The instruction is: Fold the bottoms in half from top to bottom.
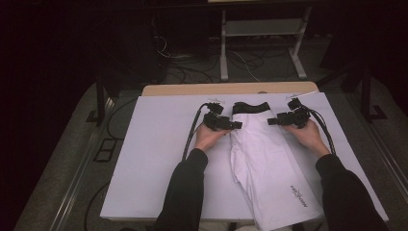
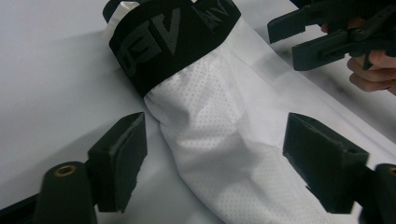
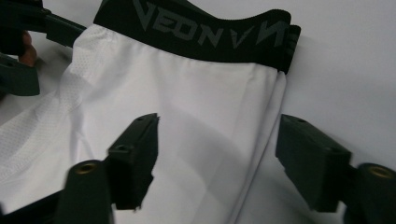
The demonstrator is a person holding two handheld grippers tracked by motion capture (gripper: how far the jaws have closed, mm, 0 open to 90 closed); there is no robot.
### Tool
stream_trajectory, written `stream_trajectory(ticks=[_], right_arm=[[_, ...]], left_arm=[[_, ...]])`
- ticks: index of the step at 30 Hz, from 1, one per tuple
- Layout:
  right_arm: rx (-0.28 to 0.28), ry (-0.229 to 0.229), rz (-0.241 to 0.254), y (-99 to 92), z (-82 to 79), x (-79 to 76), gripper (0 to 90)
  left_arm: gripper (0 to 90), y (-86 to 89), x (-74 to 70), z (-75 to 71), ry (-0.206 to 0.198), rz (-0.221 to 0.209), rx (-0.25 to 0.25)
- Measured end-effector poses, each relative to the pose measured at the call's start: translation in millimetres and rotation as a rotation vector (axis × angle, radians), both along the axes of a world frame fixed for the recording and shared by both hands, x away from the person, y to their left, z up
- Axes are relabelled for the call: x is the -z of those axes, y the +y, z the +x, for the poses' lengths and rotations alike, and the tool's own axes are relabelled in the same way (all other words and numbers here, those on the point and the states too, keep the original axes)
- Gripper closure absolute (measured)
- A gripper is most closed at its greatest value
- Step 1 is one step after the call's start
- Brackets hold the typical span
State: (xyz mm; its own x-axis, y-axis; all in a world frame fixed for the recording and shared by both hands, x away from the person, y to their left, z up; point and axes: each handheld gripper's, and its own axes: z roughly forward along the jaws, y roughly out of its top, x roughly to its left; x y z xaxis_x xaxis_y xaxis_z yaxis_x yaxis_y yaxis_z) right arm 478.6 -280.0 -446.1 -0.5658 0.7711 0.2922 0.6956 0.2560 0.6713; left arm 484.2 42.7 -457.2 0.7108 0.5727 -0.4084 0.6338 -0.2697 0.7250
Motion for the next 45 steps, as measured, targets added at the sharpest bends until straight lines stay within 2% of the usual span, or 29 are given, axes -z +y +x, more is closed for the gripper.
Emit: stream_trajectory(ticks=[4, 6, 9, 14, 16, 22, 27, 29, 31, 37, 42, 45], right_arm=[[0.003, 0.007, -0.004, -0.5, 1.8, 3.3, 42.0], [0.003, 0.012, -0.003, -1.3, 2.7, 5.3, 44.4], [0.008, 0.020, -0.005, -1.7, 3.6, 7.8, 47.0], [0.015, 0.014, -0.008, -2.3, 4.1, 8.6, 54.2], [0.013, 0.016, -0.001, -2.9, 4.2, 9.0, 56.6], [0.021, 0.020, 0.020, -2.0, 4.3, 11.3, 67.0], [0.014, 0.034, 0.009, 3.9, 3.4, 11.1, 77.9], [0.014, 0.035, 0.002, 5.5, 2.4, 11.4, 83.9], [0.016, 0.040, 0.006, 5.2, 1.9, 11.6, 85.5], [0.023, 0.034, 0.026, 2.1, -0.4, 10.6, 87.2], [0.021, -0.011, 0.046, -2.9, -7.5, 2.1, 87.5], [0.012, -0.038, 0.040, -3.2, -12.5, -4.6, 87.5]], left_arm=[[31.5, 0.7, 1.4, 0.9, 0.009, 0.002, -0.009], [36.0, 0.3, 2.0, 1.1, 0.010, 0.024, -0.009], [37.9, 0.6, 3.4, 1.8, 0.021, 0.017, -0.002], [43.7, -0.2, 4.8, 3.2, 0.025, 0.015, -0.019], [48.9, -0.3, 4.5, 3.8, 0.025, 0.025, -0.034], [60.4, -5.3, 3.6, 3.6, 0.027, 0.052, -0.025], [74.3, -8.8, 3.7, 3.6, 0.029, 0.073, -0.042], [80.3, -9.3, 4.9, 4.1, 0.036, 0.068, -0.051], [85.5, -9.6, 5.7, 4.1, 0.039, 0.070, -0.047], [88.0, -9.6, 2.2, 2.3, 0.018, 0.074, -0.045], [88.1, -8.8, -5.8, -1.0, 0.002, 0.052, -0.035], [88.1, -8.7, -11.9, -5.2, -0.014, 0.039, -0.028]])
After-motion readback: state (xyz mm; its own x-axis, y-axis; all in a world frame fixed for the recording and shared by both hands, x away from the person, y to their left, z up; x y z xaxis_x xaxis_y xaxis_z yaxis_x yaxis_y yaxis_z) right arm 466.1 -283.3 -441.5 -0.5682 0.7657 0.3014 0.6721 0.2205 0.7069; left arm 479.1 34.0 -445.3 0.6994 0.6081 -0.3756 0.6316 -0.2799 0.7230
